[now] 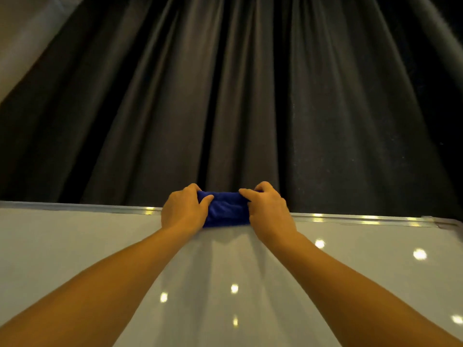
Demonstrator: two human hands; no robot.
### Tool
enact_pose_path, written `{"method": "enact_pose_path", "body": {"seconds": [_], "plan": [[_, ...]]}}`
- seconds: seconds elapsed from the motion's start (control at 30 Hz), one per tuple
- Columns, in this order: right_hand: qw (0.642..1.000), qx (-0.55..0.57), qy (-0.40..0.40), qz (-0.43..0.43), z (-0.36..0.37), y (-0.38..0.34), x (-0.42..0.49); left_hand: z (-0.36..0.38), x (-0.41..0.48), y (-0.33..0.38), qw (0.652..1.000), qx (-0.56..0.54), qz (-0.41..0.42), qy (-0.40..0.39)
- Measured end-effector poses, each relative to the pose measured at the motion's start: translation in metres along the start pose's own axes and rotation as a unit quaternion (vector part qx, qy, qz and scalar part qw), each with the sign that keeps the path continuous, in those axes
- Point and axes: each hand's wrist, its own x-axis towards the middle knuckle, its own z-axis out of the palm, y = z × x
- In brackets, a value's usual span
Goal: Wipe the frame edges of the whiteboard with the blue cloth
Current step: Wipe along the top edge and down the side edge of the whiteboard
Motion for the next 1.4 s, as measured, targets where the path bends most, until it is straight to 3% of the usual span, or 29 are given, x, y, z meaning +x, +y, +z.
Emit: {"method": "enact_pose_path", "body": {"seconds": [0.1, 0.13, 0.2, 0.27, 0.33, 0.4, 0.53, 0.63, 0.7, 0.83, 0.97, 1.07, 1.23, 1.3, 1.4], "plan": [[0.976, -0.214, 0.035, -0.012, 0.019, -0.007, 0.006, 0.019, 0.016, -0.014, 0.997, -0.008, 0.074, 0.037], [0.97, -0.232, 0.068, -0.019, 0.028, -0.015, 0.006, 0.025, 0.02, -0.02, 0.993, -0.024, 0.103, 0.043], [0.979, -0.179, 0.093, -0.032, 0.057, -0.038, 0.009, 0.034, 0.036, -0.031, 0.985, -0.072, 0.151, 0.048], [0.993, -0.115, 0.026, -0.023, 0.087, -0.056, 0.004, 0.034, 0.042, -0.042, 0.973, -0.098, 0.199, 0.066], [0.989, -0.146, -0.011, -0.01, 0.112, -0.048, -0.006, 0.037, 0.041, -0.063, 0.96, -0.063, 0.257, 0.095], [0.98, -0.196, -0.023, 0.02, 0.108, -0.022, -0.021, 0.045, 0.036, -0.085, 0.952, 0.029, 0.297, 0.072], [0.952, -0.227, -0.046, 0.198, 0.075, 0.035, -0.047, 0.064, 0.035, -0.116, 0.951, 0.132, 0.271, -0.074], [0.934, -0.213, -0.059, 0.282, 0.077, 0.035, -0.056, 0.077, 0.033, -0.124, 0.944, 0.133, 0.28, -0.11], [0.939, -0.2, -0.053, 0.274, 0.094, 0.018, -0.047, 0.079, 0.039, -0.124, 0.941, 0.123, 0.291, -0.117], [0.971, -0.163, -0.049, 0.167, 0.143, -0.032, -0.022, 0.077, 0.056, -0.122, 0.939, 0.11, 0.292, -0.144], [0.984, -0.145, -0.061, 0.082, 0.175, -0.055, -0.021, 0.086, 0.055, -0.123, 0.933, 0.124, 0.315, -0.123], [0.973, -0.194, -0.054, 0.118, 0.143, -0.01, -0.028, 0.088, 0.054, -0.12, 0.941, 0.112, 0.302, -0.102], [0.918, -0.225, -0.045, 0.322, 0.078, 0.055, -0.048, 0.092, 0.053, -0.121, 0.946, 0.109, 0.295, -0.078], [0.927, -0.196, -0.037, 0.318, 0.087, 0.042, -0.039, 0.09, 0.052, -0.117, 0.944, 0.112, 0.301, -0.074], [0.961, -0.161, -0.055, 0.217, 0.119, 0.006, -0.032, 0.09, 0.047, -0.115, 0.943, 0.116, 0.298, -0.091]]}}
